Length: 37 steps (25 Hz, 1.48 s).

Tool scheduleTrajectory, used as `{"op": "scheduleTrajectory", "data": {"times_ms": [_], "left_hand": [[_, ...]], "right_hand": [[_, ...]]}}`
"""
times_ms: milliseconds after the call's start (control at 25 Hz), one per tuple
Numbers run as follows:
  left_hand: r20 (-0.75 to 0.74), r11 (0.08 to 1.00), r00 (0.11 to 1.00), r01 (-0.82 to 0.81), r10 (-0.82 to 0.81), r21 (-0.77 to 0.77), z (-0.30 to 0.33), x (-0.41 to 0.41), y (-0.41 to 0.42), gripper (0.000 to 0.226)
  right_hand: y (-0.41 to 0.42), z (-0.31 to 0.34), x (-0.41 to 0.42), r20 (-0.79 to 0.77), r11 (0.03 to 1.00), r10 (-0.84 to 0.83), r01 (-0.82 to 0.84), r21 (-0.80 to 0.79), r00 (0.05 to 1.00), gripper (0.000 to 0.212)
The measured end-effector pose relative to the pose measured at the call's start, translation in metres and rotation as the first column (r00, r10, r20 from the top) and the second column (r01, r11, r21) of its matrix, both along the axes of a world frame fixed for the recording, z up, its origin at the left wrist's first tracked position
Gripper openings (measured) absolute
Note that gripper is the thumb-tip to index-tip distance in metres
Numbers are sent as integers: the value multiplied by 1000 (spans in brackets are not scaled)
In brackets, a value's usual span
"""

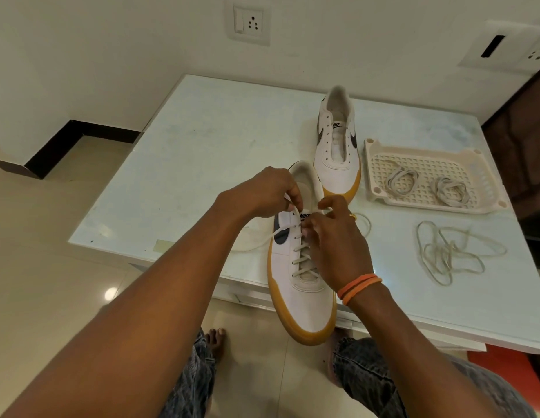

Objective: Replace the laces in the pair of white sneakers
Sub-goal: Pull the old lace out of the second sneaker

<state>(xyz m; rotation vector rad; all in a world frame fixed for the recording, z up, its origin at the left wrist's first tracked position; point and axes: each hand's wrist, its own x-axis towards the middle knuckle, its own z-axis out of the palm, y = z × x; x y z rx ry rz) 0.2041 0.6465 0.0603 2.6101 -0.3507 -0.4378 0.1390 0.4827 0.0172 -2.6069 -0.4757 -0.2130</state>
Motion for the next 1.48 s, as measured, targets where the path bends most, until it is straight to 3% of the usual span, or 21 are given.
{"op": "scheduleTrajectory", "data": {"times_ms": [80,160,200,240,280,320,360,440,480,520,560,640,800,920,1040,1080,1200,1320,1360,1400,1480], "left_hand": [[-9,1000,1000,-7,7,-14,-1,1,3,16],[-28,1000,1000,-9,8,-25,-2,2,7,15],[-43,999,999,-10,9,-35,-2,3,9,15],[-58,999,998,-14,12,-48,-2,3,10,15],[-68,998,998,-19,15,-57,-2,3,11,15],[-73,998,997,-21,17,-57,-1,3,10,15],[-71,998,997,-24,20,-54,-1,3,9,15],[-60,998,998,-30,27,-50,-2,4,6,15],[-57,999,998,-29,27,-41,-2,3,6,15],[-54,999,998,-26,24,-31,-2,3,6,16],[-50,1000,999,-22,21,-21,-2,3,6,16],[-45,1000,999,-14,13,-15,-3,5,8,16],[-50,1000,999,-8,7,-23,-3,4,7,17],[-60,1000,998,21,-22,-16,-1,5,6,18],[-96,999,994,43,-46,-30,0,5,8,19],[-100,998,994,42,-46,-40,0,5,9,19],[-120,996,992,15,-25,-83,-1,5,12,17],[-122,994,992,5,-18,-105,-1,7,12,16],[-120,995,993,7,-20,-104,-1,6,11,16],[-116,995,993,8,-20,-99,-1,5,11,16],[-105,996,994,14,-23,-87,-2,5,10,17]], "right_hand": [[2,2,3,-75,990,-29,39,133,997,1],[-8,5,10,-305,923,-52,162,349,951,9],[-16,9,12,-491,798,22,281,533,871,16],[-25,12,13,-634,582,163,445,681,756,25],[-32,16,13,-693,346,297,602,719,657,32],[-38,15,14,-706,223,341,677,702,620,35],[-38,14,13,-710,235,288,671,703,643,35],[-28,13,10,-577,561,6,475,678,817,20],[-23,11,9,-430,741,-97,354,571,898,12],[-16,8,8,-279,870,-135,249,425,951,13],[-12,2,9,-175,934,-132,182,308,976,17],[-8,-1,10,-152,937,-121,164,309,981,18],[-21,14,16,-399,762,-56,297,575,915,35],[-21,4,18,-393,840,-98,288,461,914,41],[-10,1,17,-378,876,-85,250,412,922,21],[-11,5,18,-405,835,-37,250,490,914,17],[-27,18,17,-564,574,121,406,711,817,16],[-40,17,14,-740,322,258,667,672,622,24],[-39,16,16,-781,343,212,703,623,588,32],[-38,18,17,-783,466,95,668,581,614,42],[-33,13,21,-562,771,-182,471,428,807,53]]}}
